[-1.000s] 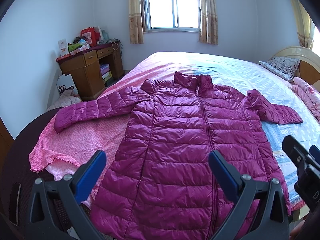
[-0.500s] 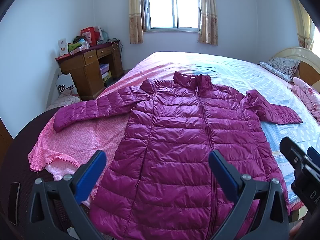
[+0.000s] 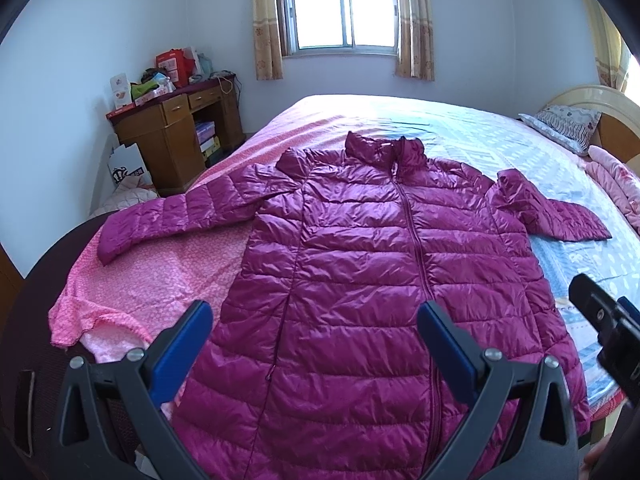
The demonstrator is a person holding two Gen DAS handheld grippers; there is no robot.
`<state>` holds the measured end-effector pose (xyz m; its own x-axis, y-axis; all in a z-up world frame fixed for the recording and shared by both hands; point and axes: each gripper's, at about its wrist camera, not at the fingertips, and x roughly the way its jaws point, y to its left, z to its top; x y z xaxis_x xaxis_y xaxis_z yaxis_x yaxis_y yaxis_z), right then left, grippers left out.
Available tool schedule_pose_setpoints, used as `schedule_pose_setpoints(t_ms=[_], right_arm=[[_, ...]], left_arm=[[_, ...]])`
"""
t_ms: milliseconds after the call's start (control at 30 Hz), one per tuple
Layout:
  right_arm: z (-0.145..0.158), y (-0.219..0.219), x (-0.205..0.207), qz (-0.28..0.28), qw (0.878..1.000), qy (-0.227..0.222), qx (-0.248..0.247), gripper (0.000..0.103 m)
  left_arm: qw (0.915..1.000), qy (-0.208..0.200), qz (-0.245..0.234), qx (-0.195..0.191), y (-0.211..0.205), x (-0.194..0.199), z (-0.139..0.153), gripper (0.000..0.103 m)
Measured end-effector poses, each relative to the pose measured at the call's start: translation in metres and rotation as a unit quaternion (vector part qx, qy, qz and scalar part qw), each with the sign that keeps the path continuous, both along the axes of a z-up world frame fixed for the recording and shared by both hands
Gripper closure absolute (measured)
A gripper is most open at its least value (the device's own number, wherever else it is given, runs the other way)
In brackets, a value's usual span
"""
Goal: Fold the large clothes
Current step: 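Move the right tool to the sleeve cuff and close on it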
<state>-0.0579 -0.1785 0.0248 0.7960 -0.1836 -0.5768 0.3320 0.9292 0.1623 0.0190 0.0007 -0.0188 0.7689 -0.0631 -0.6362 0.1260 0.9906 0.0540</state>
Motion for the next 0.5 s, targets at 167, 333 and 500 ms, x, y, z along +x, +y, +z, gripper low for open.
schedule_pose_setpoints(t_ms=[167,333,500], right_arm=[[-0.024,-0.035,0.025,0.000,0.999,0.033,0.018,0.001],[-0.036,-0.106,0.046,-0.043,0.996,0.057,0.052,0.001],[-0.035,-0.209,0.058,-0.085,0.986,0.025,0.141,0.001]], left_arm=[[0.9993,0.033,-0.014,-0.015,0.003,0.038,-0.017,0.000],[0.9994,0.033,0.007,-0.005,0.012,0.080,-0.021,0.000],[0.9983,0.040,0.041,-0.012,0.024,0.128,-0.032,0.000]])
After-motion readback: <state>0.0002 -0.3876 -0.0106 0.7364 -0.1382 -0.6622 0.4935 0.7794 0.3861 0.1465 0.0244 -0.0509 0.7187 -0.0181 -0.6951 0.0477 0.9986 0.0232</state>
